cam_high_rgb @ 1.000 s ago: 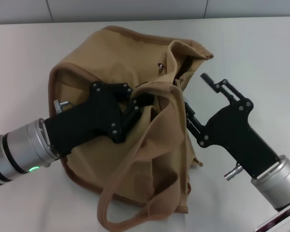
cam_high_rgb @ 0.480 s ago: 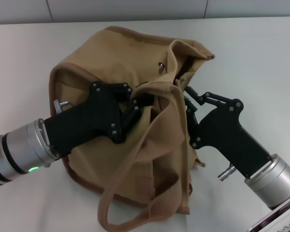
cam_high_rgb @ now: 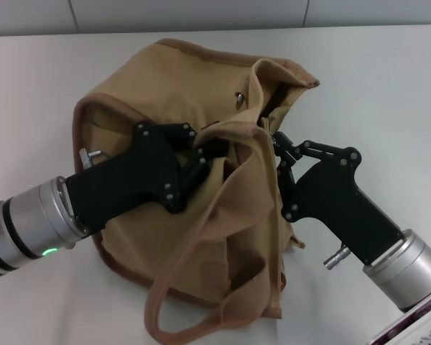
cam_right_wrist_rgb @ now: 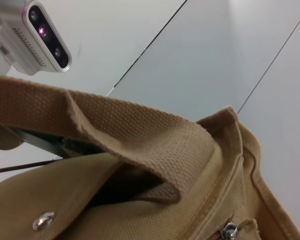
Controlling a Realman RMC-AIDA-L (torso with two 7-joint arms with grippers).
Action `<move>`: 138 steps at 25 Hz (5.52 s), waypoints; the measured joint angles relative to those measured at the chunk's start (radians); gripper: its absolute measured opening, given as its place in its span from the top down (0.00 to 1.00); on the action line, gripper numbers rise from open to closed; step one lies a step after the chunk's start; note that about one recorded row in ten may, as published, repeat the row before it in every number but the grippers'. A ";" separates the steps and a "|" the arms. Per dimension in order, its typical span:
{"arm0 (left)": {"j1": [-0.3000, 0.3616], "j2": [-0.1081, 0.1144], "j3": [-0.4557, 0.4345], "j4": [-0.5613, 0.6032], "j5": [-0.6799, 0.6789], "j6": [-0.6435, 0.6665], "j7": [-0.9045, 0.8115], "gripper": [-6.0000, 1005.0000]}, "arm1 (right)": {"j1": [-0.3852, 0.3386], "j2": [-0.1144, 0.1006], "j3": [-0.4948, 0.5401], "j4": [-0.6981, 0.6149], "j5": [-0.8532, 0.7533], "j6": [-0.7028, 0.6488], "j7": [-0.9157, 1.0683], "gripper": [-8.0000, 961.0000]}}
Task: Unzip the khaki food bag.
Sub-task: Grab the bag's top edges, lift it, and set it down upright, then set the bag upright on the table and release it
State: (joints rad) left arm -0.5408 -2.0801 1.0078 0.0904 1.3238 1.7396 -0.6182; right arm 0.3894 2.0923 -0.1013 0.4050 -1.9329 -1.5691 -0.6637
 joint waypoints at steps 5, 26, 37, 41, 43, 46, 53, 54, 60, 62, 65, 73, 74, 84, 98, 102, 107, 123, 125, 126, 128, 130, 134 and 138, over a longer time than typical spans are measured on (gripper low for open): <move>0.005 0.000 -0.006 0.000 -0.006 0.007 0.003 0.89 | -0.004 0.000 0.000 0.000 0.000 0.000 -0.001 0.99; 0.068 0.000 -0.008 -0.017 -0.240 0.055 0.000 0.88 | -0.027 0.000 0.008 -0.009 0.003 -0.002 -0.001 0.99; 0.102 0.000 -0.063 -0.068 -0.353 0.074 -0.004 0.88 | -0.056 0.000 0.020 -0.022 0.008 -0.016 -0.003 0.99; 0.114 0.000 -0.094 -0.069 -0.355 0.077 -0.017 0.88 | -0.070 0.000 0.035 -0.024 0.008 -0.028 -0.013 0.99; 0.118 0.000 -0.106 -0.069 -0.355 0.077 -0.023 0.87 | -0.074 0.000 0.037 -0.029 0.008 -0.037 -0.015 0.98; 0.119 0.000 -0.110 -0.069 -0.355 0.077 -0.026 0.87 | -0.076 0.000 0.036 -0.034 0.006 -0.039 -0.016 0.98; 0.121 0.000 -0.110 -0.077 -0.355 0.070 -0.026 0.87 | -0.083 0.000 0.045 -0.034 0.008 -0.060 0.037 0.98; 0.123 0.000 -0.112 -0.077 -0.355 0.069 -0.026 0.87 | -0.086 -0.001 0.051 -0.038 0.009 -0.066 0.058 0.98; 0.134 0.001 -0.130 -0.077 -0.355 0.065 -0.026 0.87 | -0.084 -0.011 0.044 -0.180 -0.010 -0.083 0.390 0.90; 0.137 0.001 -0.133 -0.077 -0.355 0.064 -0.026 0.87 | -0.054 -0.011 -0.016 -0.370 -0.061 -0.078 0.734 0.85; 0.138 0.001 -0.134 -0.077 -0.355 0.061 -0.026 0.87 | -0.040 -0.010 -0.043 -0.450 -0.082 -0.074 0.888 0.75; 0.142 0.002 -0.134 -0.077 -0.355 0.049 -0.026 0.86 | 0.012 -0.006 -0.063 -0.469 -0.087 0.021 0.964 0.34; 0.142 0.002 -0.134 -0.077 -0.355 0.049 -0.026 0.86 | 0.025 -0.006 -0.063 -0.456 -0.087 0.043 0.956 0.35; 0.144 0.002 -0.133 -0.077 -0.354 0.046 -0.026 0.86 | 0.097 -0.003 -0.056 -0.347 -0.083 0.136 0.837 0.55; 0.154 0.000 -0.126 -0.079 -0.345 0.020 -0.044 0.85 | 0.166 -0.002 0.175 -0.260 -0.080 0.108 0.836 0.94; 0.162 0.000 -0.123 -0.101 -0.342 -0.011 -0.052 0.85 | 0.236 -0.006 0.250 -0.271 -0.080 0.113 0.969 0.96; 0.179 0.000 -0.110 -0.112 -0.342 -0.034 -0.052 0.85 | 0.330 -0.008 0.288 -0.345 -0.080 0.188 1.211 0.94; 0.113 0.000 0.037 -0.115 -0.330 -0.184 -0.119 0.85 | 0.360 -0.009 0.374 -0.370 -0.074 0.301 1.293 0.87; 0.093 0.001 0.051 -0.105 -0.296 -0.199 -0.179 0.85 | 0.354 -0.009 0.386 -0.367 -0.068 0.318 1.293 0.86; 0.086 0.002 0.055 -0.102 -0.281 -0.210 -0.203 0.84 | 0.349 -0.009 0.391 -0.366 -0.067 0.321 1.293 0.85; 0.078 0.002 0.058 -0.089 -0.249 -0.231 -0.236 0.84 | 0.334 -0.009 0.391 -0.365 -0.067 0.299 1.294 0.84; 0.089 0.002 0.059 -0.066 -0.239 -0.216 -0.235 0.84 | 0.308 -0.011 0.385 -0.368 -0.070 0.237 1.306 0.84; 0.152 0.013 0.060 0.013 -0.236 -0.094 -0.240 0.84 | 0.237 -0.014 0.376 -0.428 -0.077 0.049 1.385 0.82; 0.252 0.062 0.060 0.166 -0.191 0.072 -0.252 0.71 | 0.172 -0.019 0.272 -0.566 -0.093 -0.202 1.508 0.56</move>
State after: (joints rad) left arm -0.2892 -2.0176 1.0674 0.2567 1.1331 1.8121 -0.8704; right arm 0.5616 2.0734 0.1704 -0.1609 -2.0255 -1.7709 0.8446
